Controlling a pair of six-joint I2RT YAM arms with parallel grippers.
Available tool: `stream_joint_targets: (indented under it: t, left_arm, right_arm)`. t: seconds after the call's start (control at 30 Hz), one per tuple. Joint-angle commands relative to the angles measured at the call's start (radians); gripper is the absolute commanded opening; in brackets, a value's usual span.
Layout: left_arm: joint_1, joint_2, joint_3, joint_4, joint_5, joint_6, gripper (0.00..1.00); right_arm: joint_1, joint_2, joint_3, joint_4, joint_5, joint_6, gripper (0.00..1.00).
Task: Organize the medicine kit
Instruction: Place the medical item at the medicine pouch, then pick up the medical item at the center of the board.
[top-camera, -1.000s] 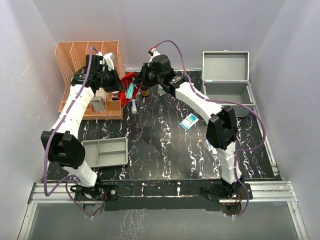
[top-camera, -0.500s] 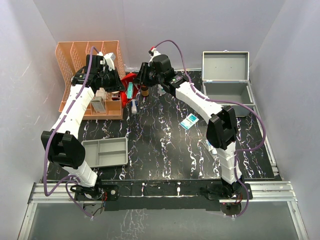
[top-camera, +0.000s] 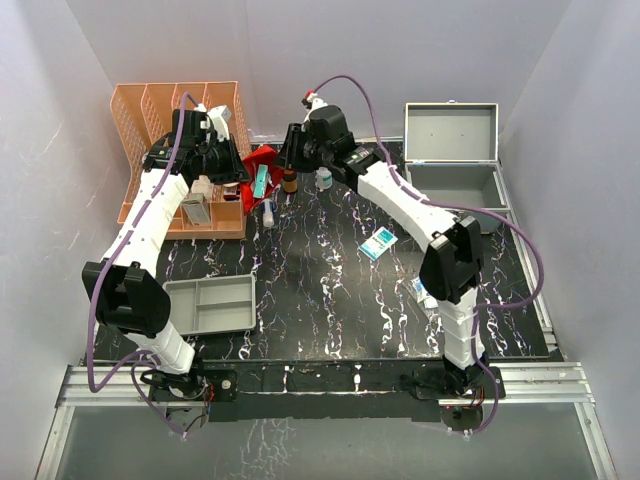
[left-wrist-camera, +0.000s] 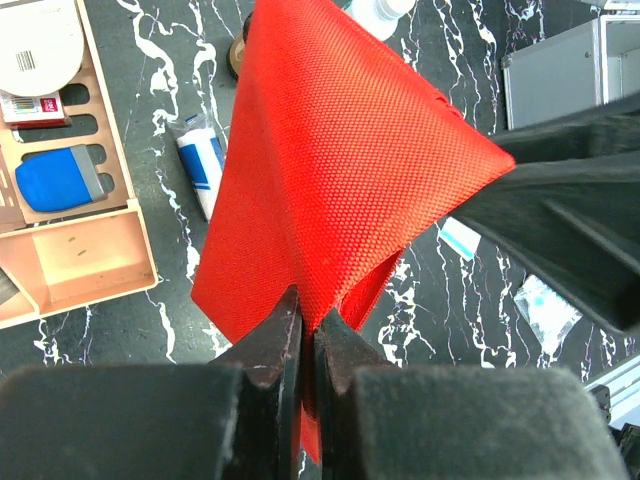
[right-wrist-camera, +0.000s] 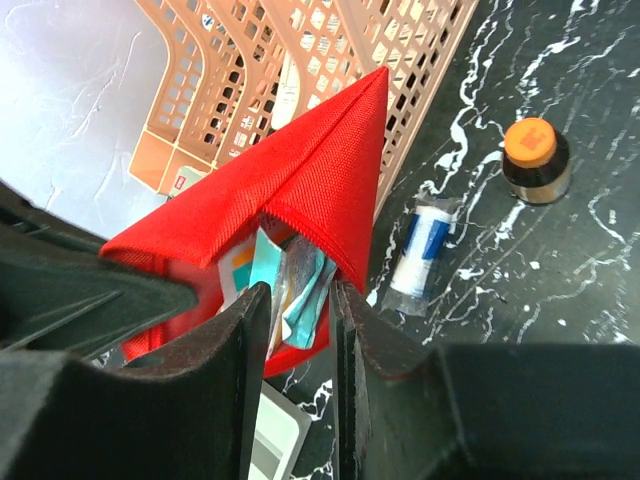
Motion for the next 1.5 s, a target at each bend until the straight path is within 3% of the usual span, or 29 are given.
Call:
stream_joint_targets:
  t: [0.0, 0.17, 0.33, 0.57, 0.67, 1.0, 1.17, 1.47]
  left_arm:
    - [-0.005, -0.029, 0.025, 0.002, 0.028, -0.005, 0.0]
    - [-0.004, -0.03, 0.019, -0.001, 0.031, -0.005, 0.0]
    - [-0.006, -0.026, 0.022, -0.001, 0.036, 0.0, 0.0]
    - [-0.013, -0.032, 0.034, -0.011, 0.025, 0.009, 0.0]
    - [-0.014, -0.039, 0.034, -0.006, 0.025, 0.005, 0.0]
    - [-0.015, -0.052, 0.029, -0.002, 0.034, -0.002, 0.0]
    - [-0.017, -0.064, 0.016, -0.004, 0.033, -0.001, 0.0]
    - [-0.017, -0.064, 0.018, -0.004, 0.031, 0.002, 0.0]
  right_arm:
    - [0.0, -0.16, 0.029, -0.089, 0.11, -0.068, 0.28]
    - [-0.024, -0.23, 0.057, -0.423, 0.33, -0.145, 0.29]
    - [-0.077, -0.267, -0.111, -0.628, 0.486, -0.079, 0.3]
    - [-0.091, -0.247, -0.323, -0.671, 0.511, 0.201, 0.32]
    - [-0.092, -0.257, -0.424, -0.61, 0.539, 0.262, 0.34]
    - [-0.152, -0.129, -0.489, -0.519, 0.519, 0.262, 0.37]
    - [-0.188, -0.083, -0.503, -0.48, 0.485, 0.258, 0.49]
    - [-0.198, -0.028, -0.509, -0.452, 0.456, 0.248, 0.47]
